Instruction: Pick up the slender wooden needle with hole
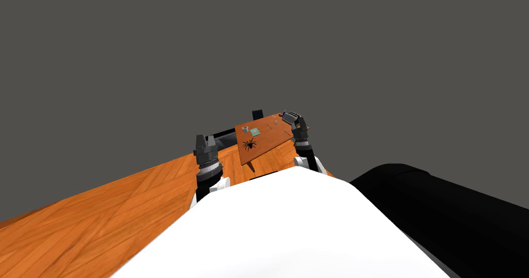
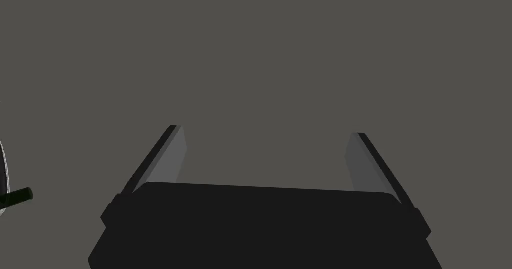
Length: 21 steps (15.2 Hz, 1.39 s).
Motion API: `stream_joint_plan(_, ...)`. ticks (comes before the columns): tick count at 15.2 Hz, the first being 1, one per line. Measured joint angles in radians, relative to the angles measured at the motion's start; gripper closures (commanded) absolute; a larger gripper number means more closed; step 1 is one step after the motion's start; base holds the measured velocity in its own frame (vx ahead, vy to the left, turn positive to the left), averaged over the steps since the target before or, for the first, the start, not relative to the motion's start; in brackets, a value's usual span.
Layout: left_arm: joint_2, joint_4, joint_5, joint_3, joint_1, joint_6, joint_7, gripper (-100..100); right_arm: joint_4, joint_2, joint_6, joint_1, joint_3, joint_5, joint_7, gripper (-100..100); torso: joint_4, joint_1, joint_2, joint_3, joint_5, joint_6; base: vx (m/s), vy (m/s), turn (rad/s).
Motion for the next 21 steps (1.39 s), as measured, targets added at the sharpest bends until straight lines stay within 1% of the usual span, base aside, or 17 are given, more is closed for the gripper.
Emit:
stream_joint_plan(3, 0.026, 0.042, 0.005, 0.010, -0.030, 0.033, 0.005, -100, 0.000, 0.000, 0.000, 0.000, 0.000, 0.000, 0.000, 0, 0.000, 0.000, -0.001, 0.000, 0.000, 0.000, 0.006, -0.011, -0.066)
stream_joint_plan(4, 0.036, 0.061, 0.008, 0.014, -0.036, 0.044, 0.007, -100, 0.000, 0.000, 0.000, 0.000, 0.000, 0.000, 0.000, 0, 0.000, 0.000, -0.001, 0.000, 0.000, 0.000, 0.008, -0.014, -0.075)
stream_joint_plan(5, 0.047, 0.083, 0.013, 0.022, -0.051, 0.058, 0.012, -100, 0.000, 0.000, 0.000, 0.000, 0.000, 0.000, 0.000, 0, 0.000, 0.000, -0.001, -0.001, 0.000, 0.000, 0.007, -0.011, -0.054)
stream_joint_plan(7, 0.061, 0.120, 0.018, 0.031, -0.071, 0.082, 0.018, -100, 0.000, 0.000, 0.000, 0.000, 0.000, 0.000, 0.000, 0, 0.000, -0.001, -0.001, -0.001, 0.000, 0.000, 0.007, -0.014, -0.077)
stream_joint_plan(9, 0.080, 0.156, 0.027, 0.045, -0.099, 0.120, 0.026, -100, 0.000, 0.000, 0.000, 0.000, 0.000, 0.000, 0.000, 0, 0.000, -0.001, -0.001, -0.001, 0.000, 0.000, 0.008, -0.013, -0.072)
stream_joint_plan(10, 0.085, 0.180, 0.029, 0.049, -0.110, 0.132, 0.029, -100, 0.000, 0.000, 0.000, 0.000, 0.000, 0.000, 0.000, 0, 0.000, -0.001, -0.001, -0.001, 0.000, 0.000, 0.007, -0.011, -0.047)
stream_joint_plan(13, 0.102, 0.227, 0.037, 0.060, -0.132, 0.171, 0.036, -100, 0.000, 0.000, 0.000, 0.000, 0.000, 0.000, 0.000, 0, 0.000, -0.001, -0.001, -0.001, 0.000, 0.000, 0.007, -0.012, -0.071)
stream_joint_plan(15, 0.115, 0.267, 0.044, 0.071, -0.152, 0.194, 0.044, -100, 0.000, 0.000, 0.000, 0.000, 0.000, 0.000, 0.000, 0, 0.000, -0.001, -0.001, -0.001, 0.000, 0.000, 0.007, -0.009, -0.042)
stream_joint_plan(19, 0.130, 0.323, 0.053, 0.087, -0.190, 0.242, 0.053, -100, 0.000, 0.000, 0.000, 0.000, 0.000, 0.000, 0.000, 0, 0.000, 0.000, -0.001, -0.001, 0.000, 0.000, 0.006, -0.009, -0.055)
stream_joint_plan(21, 0.129, 0.371, 0.054, 0.091, -0.216, 0.258, 0.053, -100, 0.000, 0.000, 0.000, 0.000, 0.000, 0.000, 0.000, 0, 0.000, -0.001, -0.001, -0.001, 0.000, 0.000, 0.008, -0.013, -0.080)
